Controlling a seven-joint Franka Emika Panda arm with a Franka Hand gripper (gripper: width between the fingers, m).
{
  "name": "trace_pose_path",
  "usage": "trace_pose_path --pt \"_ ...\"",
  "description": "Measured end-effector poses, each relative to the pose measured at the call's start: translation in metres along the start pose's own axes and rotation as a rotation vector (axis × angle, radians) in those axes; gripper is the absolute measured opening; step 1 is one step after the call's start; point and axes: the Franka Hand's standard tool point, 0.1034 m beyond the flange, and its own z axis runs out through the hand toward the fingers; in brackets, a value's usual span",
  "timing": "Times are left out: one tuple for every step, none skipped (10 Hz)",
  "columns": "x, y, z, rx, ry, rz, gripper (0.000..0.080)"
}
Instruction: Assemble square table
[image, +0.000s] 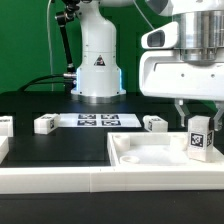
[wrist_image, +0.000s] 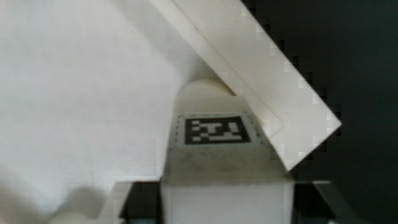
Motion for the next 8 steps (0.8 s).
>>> trace_pose_path --pt "0.0002 0.0003 0.0002 0.002 -0.004 0.103 0.029" --pt "0.0008 0.0008 0.0001 0.007 -0.011 0.181 0.029" --pt "0.0022 0.0017 -0.0001 0.016 -0.022 0.214 0.029" --pt "0.004 0.003 -0.0003 0.03 -0.039 0.259 0.029" --pt "0.0032 0.003 -0.0002 0.033 -0.045 0.269 0.029" --pt "0.0028 0.0029 0.0001 0.033 -0.045 0.264 0.029" --pt "0.0024 0.0029 0.0006 0.032 -0.046 0.251 0.04" --pt "0.0025 0.0029 0.0007 0.033 -0.045 0.214 0.0542"
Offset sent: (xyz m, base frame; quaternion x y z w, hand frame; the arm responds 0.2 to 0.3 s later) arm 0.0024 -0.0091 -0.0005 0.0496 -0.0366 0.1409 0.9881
